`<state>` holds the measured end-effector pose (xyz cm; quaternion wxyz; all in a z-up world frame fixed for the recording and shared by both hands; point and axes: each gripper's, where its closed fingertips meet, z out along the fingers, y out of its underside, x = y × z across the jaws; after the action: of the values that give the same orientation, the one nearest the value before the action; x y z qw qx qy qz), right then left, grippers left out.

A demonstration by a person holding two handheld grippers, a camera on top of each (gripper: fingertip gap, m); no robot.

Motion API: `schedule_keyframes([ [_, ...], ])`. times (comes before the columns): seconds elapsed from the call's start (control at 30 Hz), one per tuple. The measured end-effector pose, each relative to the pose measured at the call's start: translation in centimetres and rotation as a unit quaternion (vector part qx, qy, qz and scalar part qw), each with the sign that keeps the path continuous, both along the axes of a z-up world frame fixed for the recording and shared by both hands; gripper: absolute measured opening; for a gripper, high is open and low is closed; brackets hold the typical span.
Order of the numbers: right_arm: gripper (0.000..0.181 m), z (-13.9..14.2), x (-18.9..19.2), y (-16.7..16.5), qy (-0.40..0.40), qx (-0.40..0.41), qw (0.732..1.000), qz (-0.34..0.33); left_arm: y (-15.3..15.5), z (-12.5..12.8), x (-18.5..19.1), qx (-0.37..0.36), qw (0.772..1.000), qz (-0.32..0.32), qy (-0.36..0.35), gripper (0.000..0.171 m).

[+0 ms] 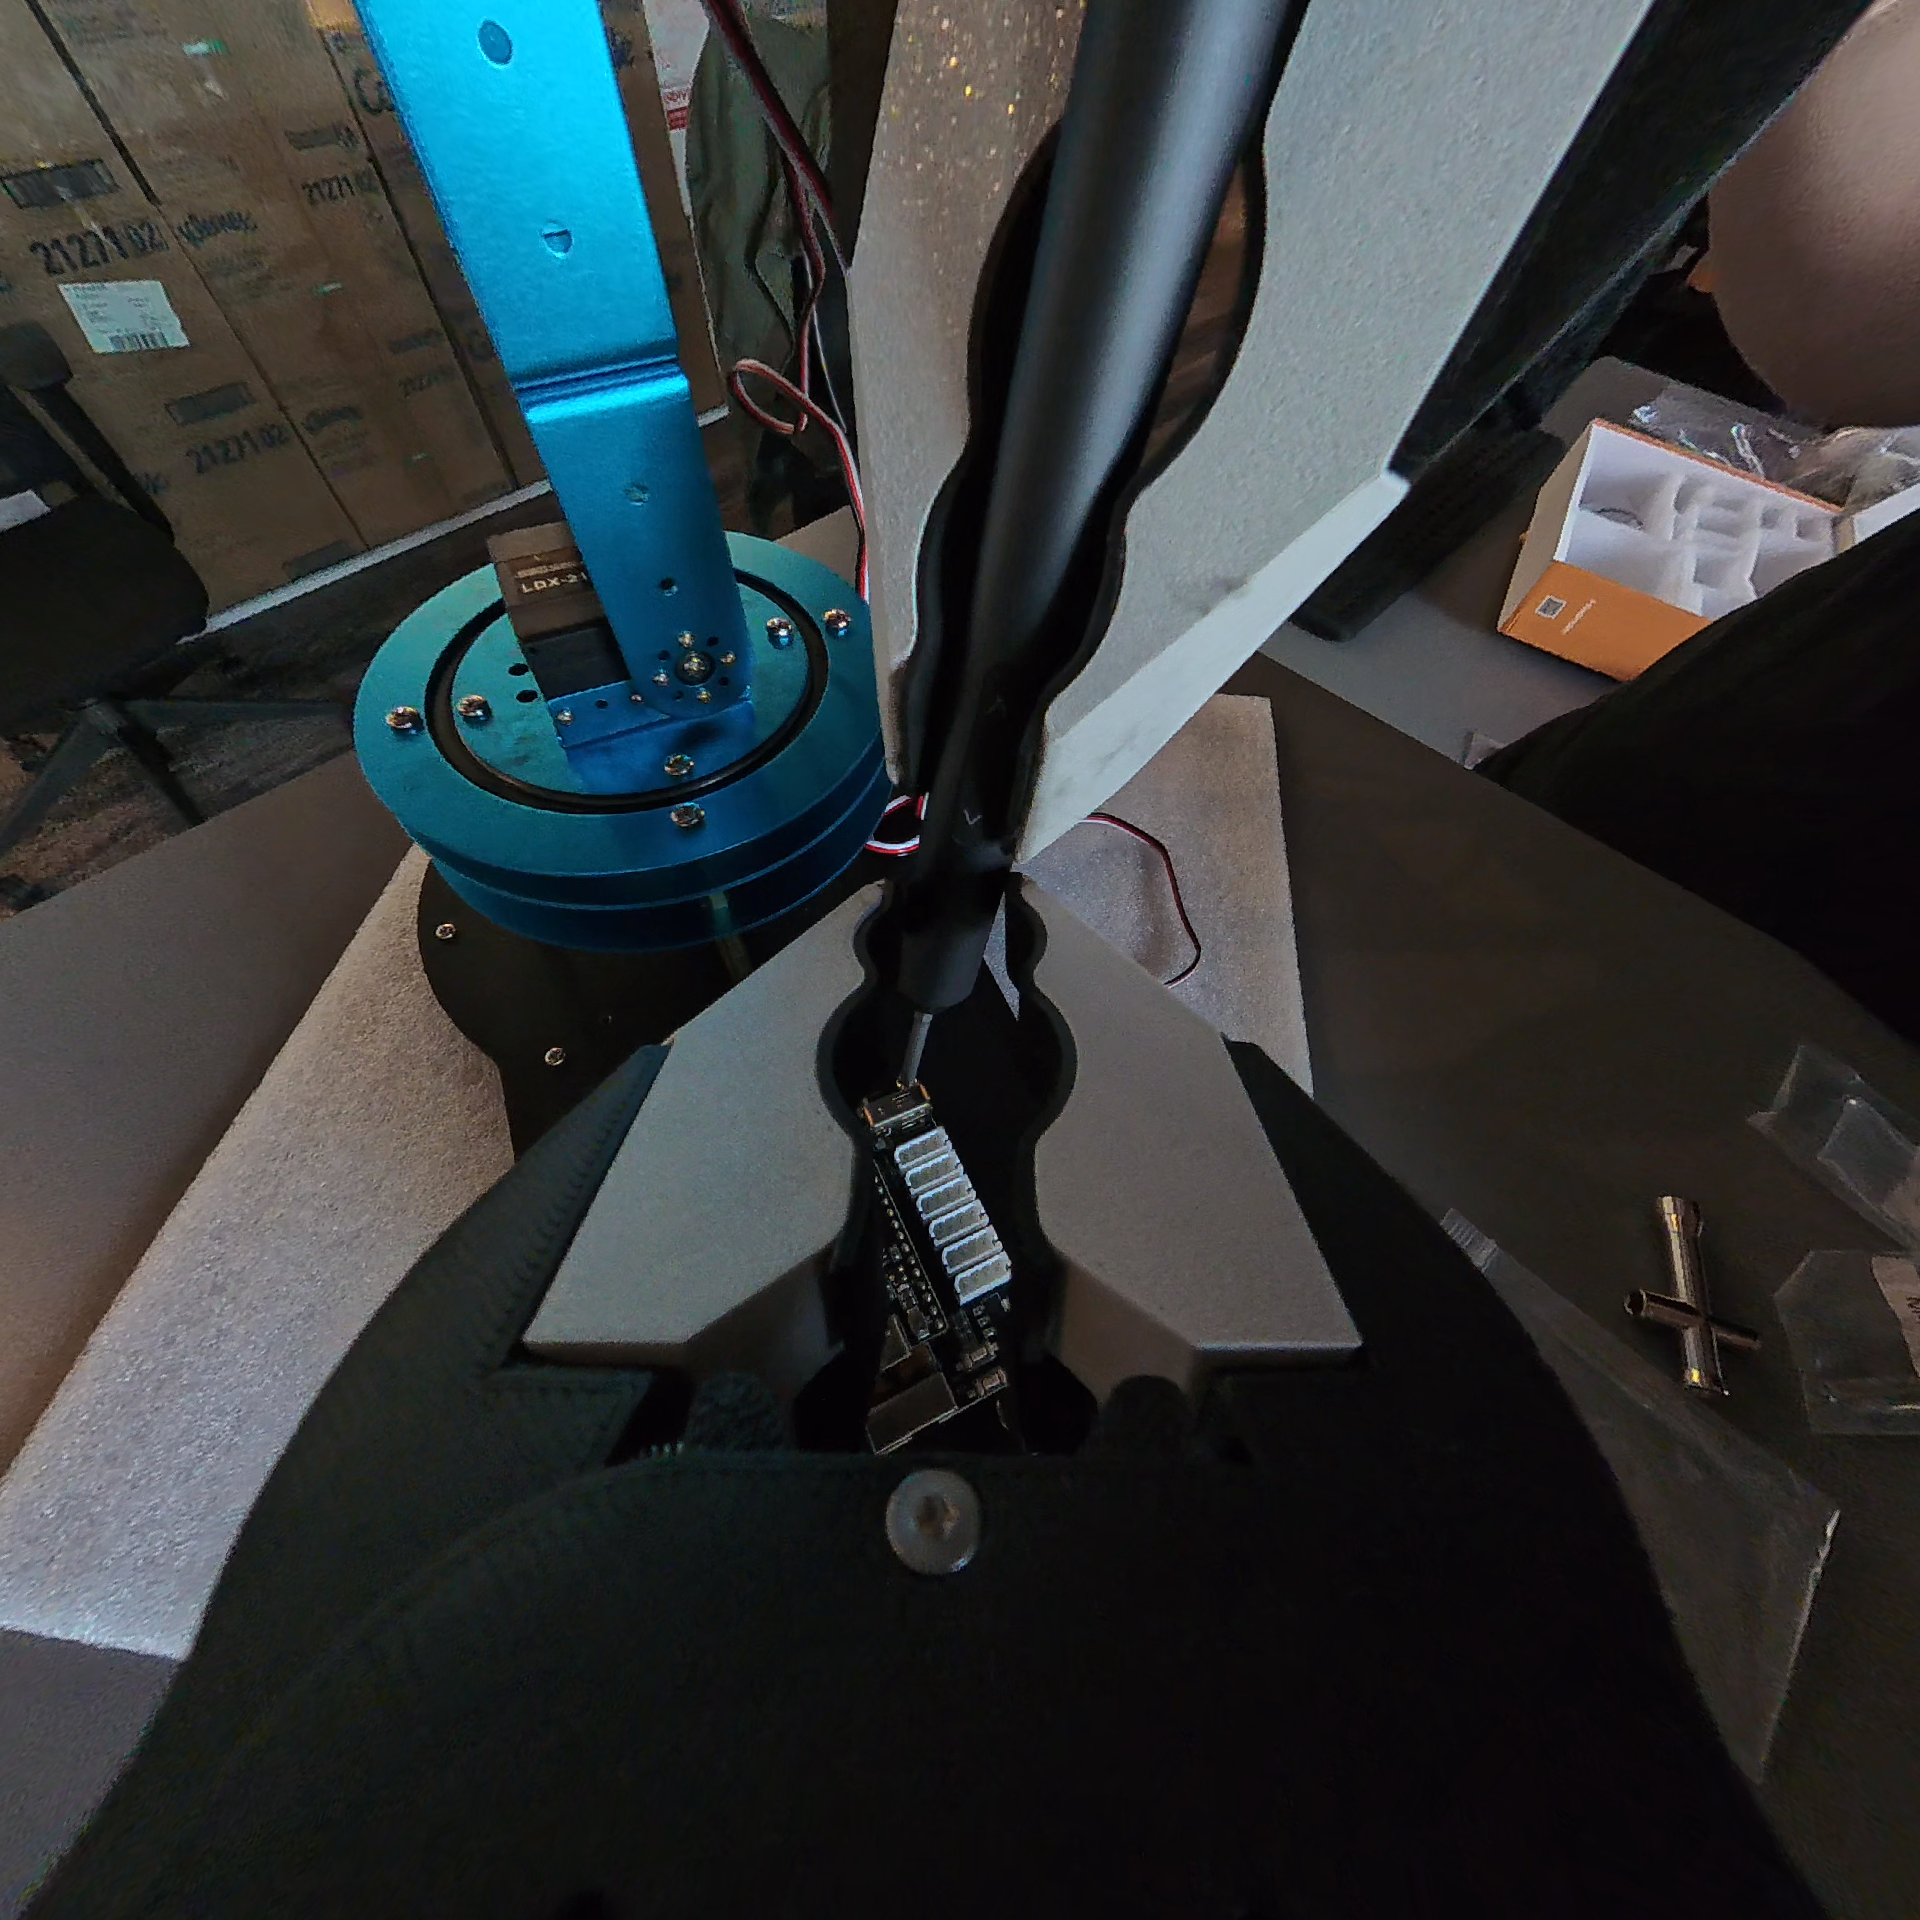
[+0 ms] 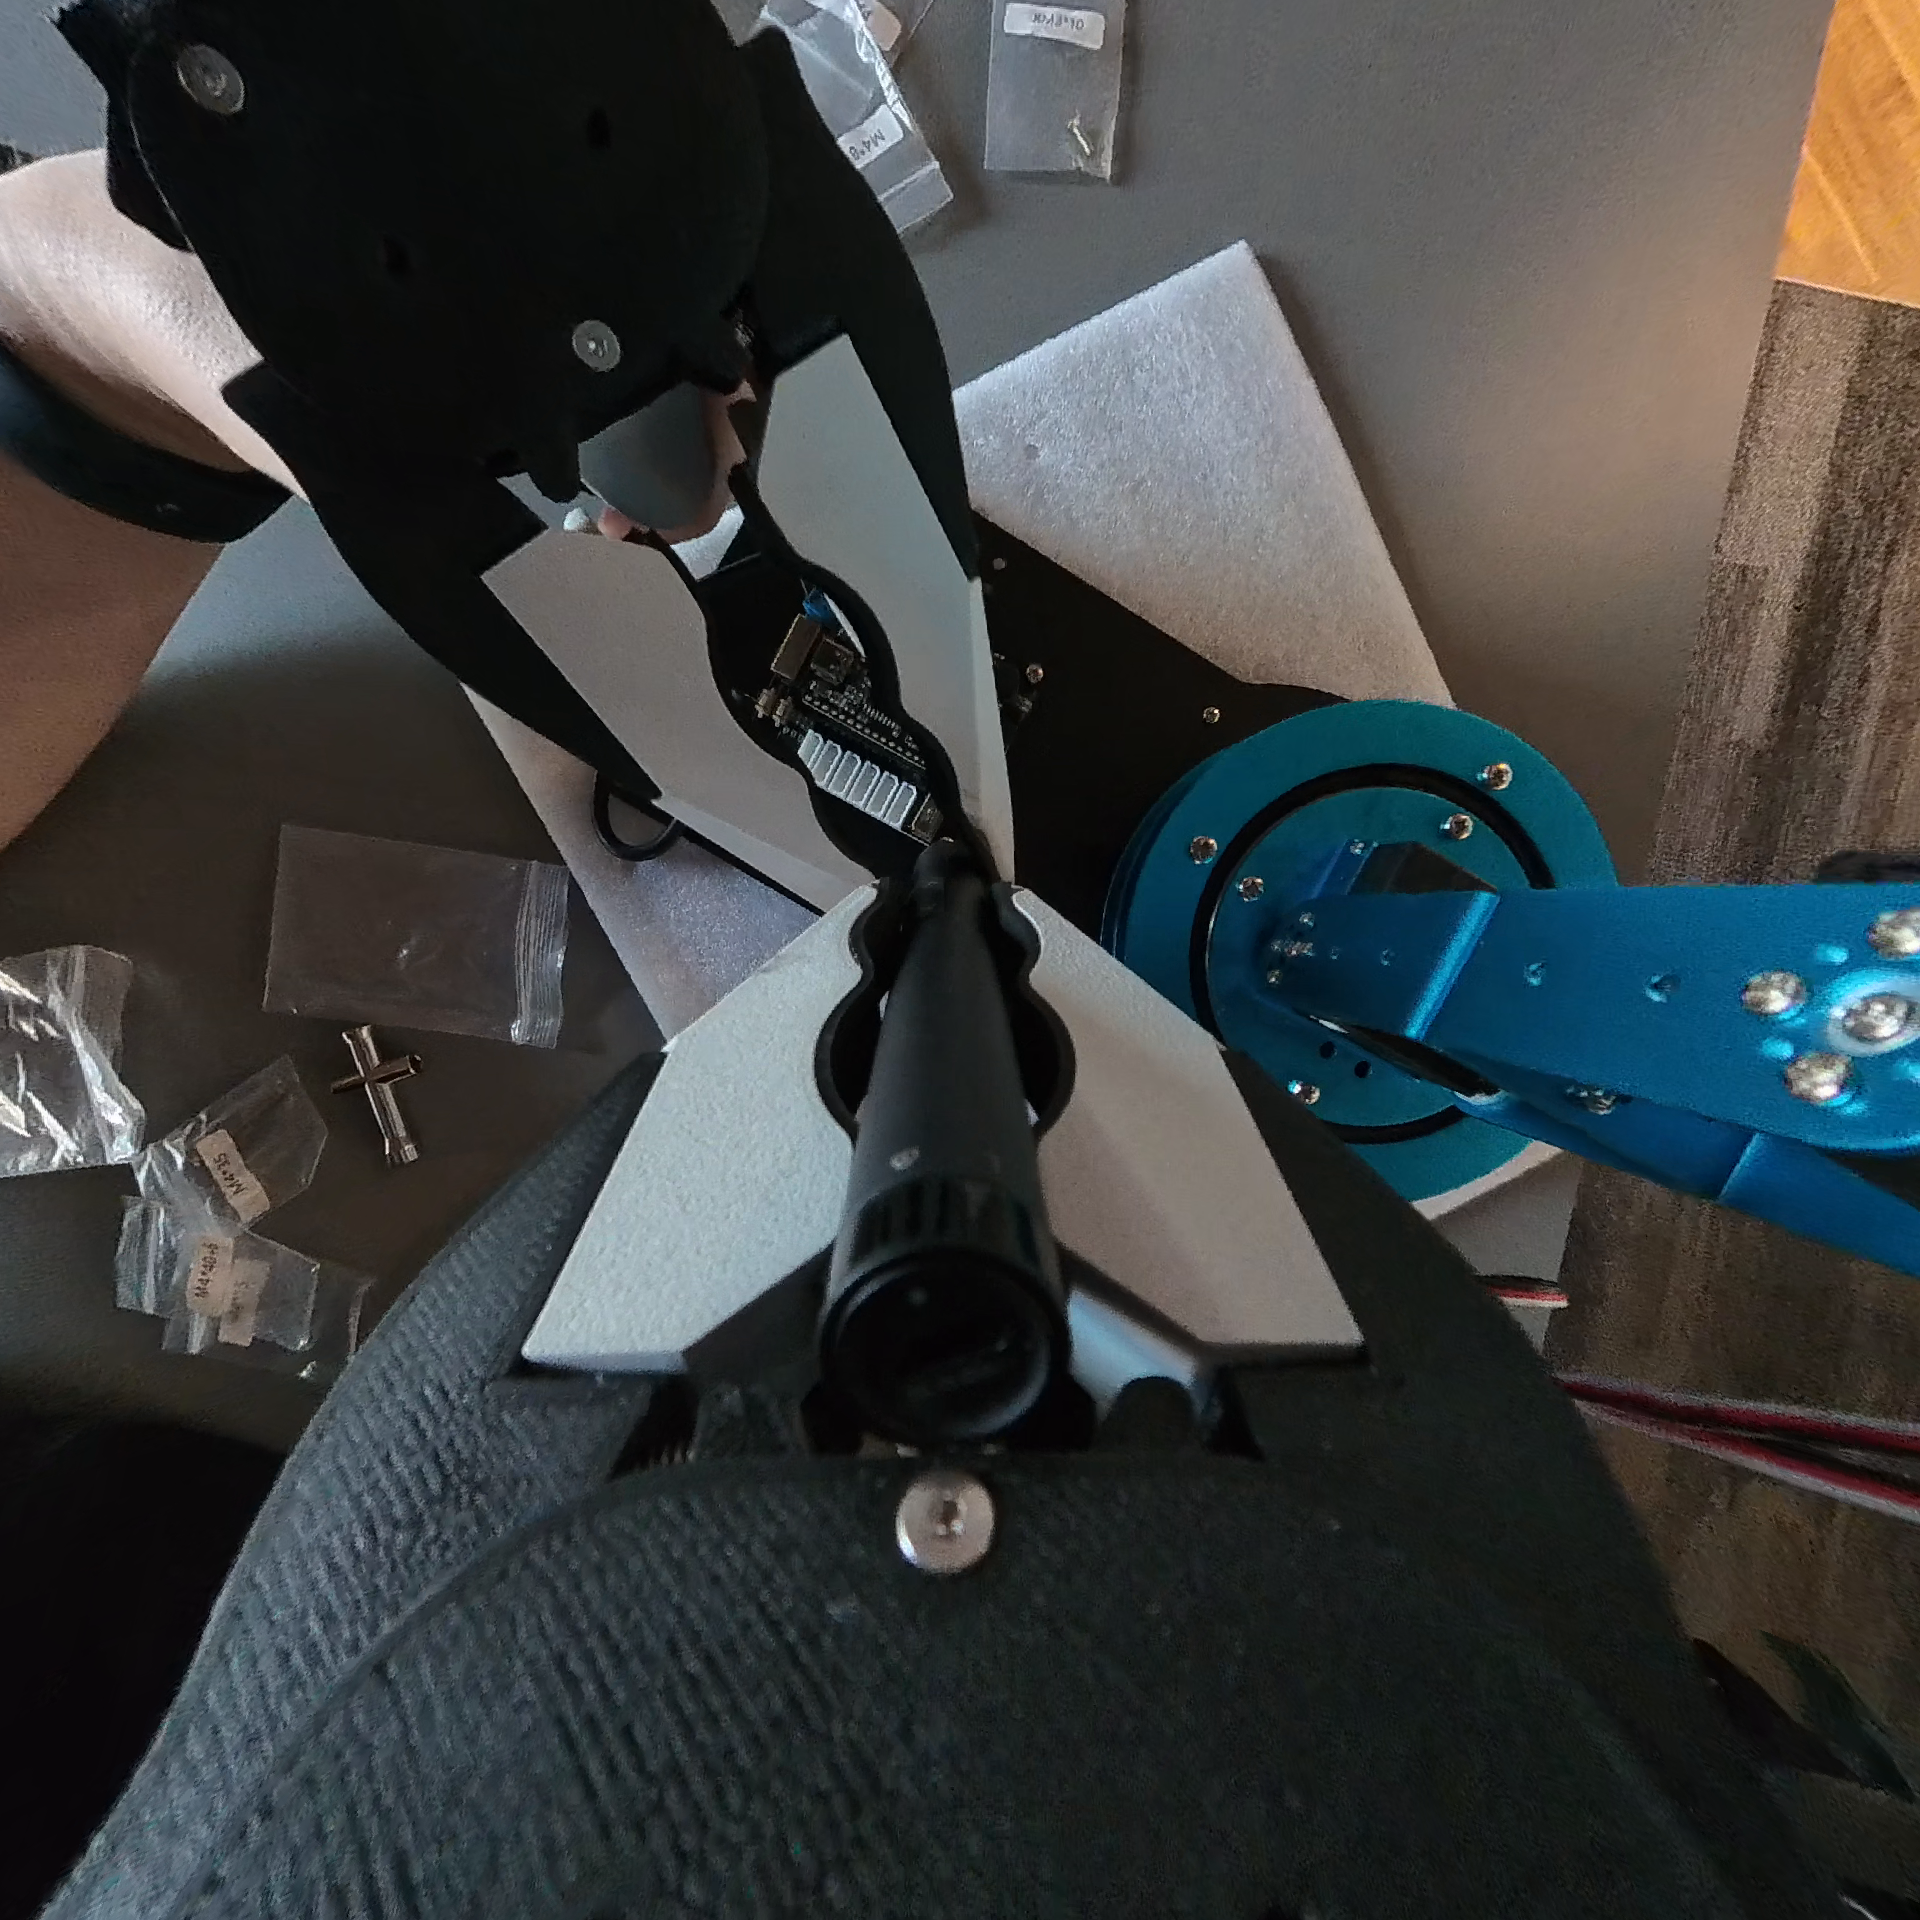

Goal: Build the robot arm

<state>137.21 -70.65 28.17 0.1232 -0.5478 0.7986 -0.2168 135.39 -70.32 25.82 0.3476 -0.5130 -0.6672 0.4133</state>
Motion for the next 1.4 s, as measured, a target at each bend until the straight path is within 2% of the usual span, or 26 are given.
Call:
schedule_keyframes([
  [0.2,0.018,0.0,0.6,0.1,0.026,0.002,1.0,0.015,0.1,-0.4,0.3,0.025,1.0,0.0,0.004,0.019],
  [0.6,0.018,0.0,1.3,-0.1,0.088,0.024,0.995,0.034,-0.1,-0.6,0.4,0.023,1.0,0.003,0.001,0.018],
  [1.17,0.018,0.0,1.7,-0.2,0.101,0.022,0.993,0.053,-0.3,-0.6,0.6,0.023,1.0,0.009,0.004,0.018],
  [1.23,0.018,0.0,1.7,-0.2,0.102,0.021,0.993,0.055,-0.2,-0.3,0.6,0.022,1.0,0.006,0.009,0.02],
  [1.33,0.019,0.0,1.7,-0.3,0.101,0.02,0.993,0.059,0.1,1.4,0.4,0.018,0.999,-0.002,0.051,0.027],
  [1.4,0.019,0.0,1.7,-0.2,0.103,0.021,0.992,0.065,0.0,1.3,0.3,0.016,0.999,-0.001,0.047,0.027],
])
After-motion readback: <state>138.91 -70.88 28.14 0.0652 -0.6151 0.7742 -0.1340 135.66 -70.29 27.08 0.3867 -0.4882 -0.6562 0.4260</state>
